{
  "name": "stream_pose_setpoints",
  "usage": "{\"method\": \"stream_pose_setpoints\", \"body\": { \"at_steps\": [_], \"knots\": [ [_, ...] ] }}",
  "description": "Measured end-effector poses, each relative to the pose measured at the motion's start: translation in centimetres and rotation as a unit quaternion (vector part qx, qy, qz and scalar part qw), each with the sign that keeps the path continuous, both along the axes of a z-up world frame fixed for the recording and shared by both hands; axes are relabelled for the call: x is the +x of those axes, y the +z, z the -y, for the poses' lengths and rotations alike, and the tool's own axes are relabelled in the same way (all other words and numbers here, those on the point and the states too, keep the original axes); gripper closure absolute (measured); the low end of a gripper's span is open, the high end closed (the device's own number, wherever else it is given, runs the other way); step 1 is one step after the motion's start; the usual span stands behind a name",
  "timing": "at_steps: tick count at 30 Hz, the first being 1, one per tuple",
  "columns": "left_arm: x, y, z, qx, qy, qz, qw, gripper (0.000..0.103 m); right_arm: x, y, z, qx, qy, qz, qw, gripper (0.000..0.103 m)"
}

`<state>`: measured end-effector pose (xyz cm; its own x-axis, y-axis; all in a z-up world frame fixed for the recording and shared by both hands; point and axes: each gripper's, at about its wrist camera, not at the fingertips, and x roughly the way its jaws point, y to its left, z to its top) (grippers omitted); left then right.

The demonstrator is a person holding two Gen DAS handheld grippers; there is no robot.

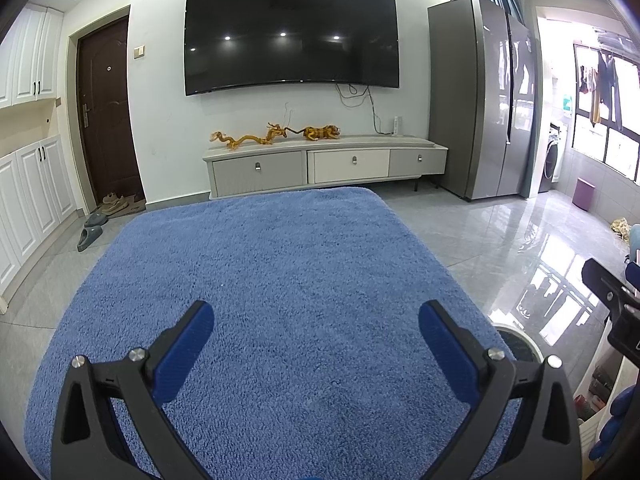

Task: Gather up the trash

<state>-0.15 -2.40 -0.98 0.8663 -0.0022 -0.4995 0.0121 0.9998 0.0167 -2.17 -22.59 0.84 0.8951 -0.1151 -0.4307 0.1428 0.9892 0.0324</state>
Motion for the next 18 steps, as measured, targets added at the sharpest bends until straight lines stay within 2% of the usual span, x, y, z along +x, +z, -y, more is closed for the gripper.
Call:
{"method": "stream_pose_setpoints", "body": {
  "at_steps": [18],
  "knots": [
    [0.04, 0.14, -0.15, 0.001, 0.0, 0.003, 1.0, 0.0, 0.06, 0.62, -0.29, -0.002, 0.001, 0.001, 1.0, 0.0]
  ]
}}
